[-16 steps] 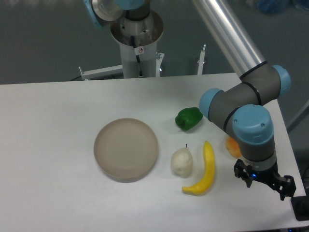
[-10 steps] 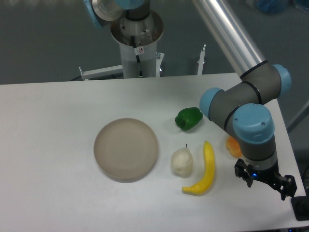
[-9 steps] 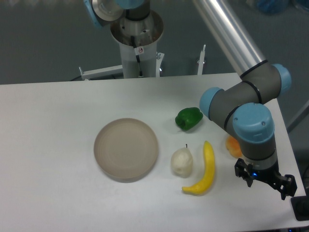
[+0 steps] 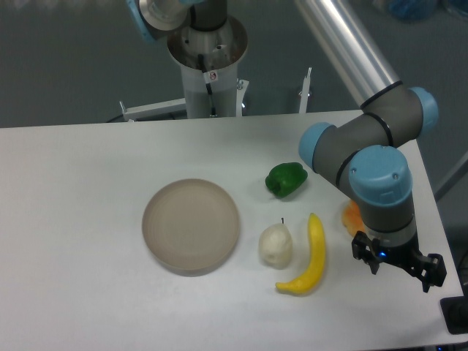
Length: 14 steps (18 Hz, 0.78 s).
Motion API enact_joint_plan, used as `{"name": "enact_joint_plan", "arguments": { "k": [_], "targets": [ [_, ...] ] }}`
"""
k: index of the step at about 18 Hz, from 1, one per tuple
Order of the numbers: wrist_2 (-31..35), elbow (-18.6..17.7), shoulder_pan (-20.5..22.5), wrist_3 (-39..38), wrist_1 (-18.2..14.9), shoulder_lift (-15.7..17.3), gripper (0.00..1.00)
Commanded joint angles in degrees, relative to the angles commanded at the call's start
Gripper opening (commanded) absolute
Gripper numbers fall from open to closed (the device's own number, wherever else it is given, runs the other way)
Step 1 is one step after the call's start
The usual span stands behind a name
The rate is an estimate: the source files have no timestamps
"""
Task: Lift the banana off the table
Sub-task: 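Move the open gripper over the yellow banana's stem end, then lower the gripper onto the banana and close it around the stem end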
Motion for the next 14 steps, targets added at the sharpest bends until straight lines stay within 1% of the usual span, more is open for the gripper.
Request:
{"name": "enact_joint_plan", "arguments": {
  "k": [2,3,6,8,9,11,12,14],
  "targets": [
    [-0.7,-1.5,0.09,-2.82,-2.45,0.7,1.0],
    [-1.4,-1.94,0.17,-3.44,-4.21,0.88,1.0],
    [-7.19,-2.74,0.96,-5.11,-9.66,1.58,1.0],
    [-11.58,-2.82,2.36,-6.69,-11.78,1.76,1.0],
    [-13.08,-3.09,2.81,-6.96,-11.78,1.67,1.0],
    [-13.89,-4.05,3.42,-7.14,-11.7,1.67,1.0],
    [-14.23,-4.23,3.77,-8.01,-11.87,1.67,1.0],
    [-16.08,-5.19,3.95,-11.25,-11.09,1.33,1.0]
  ]
}}
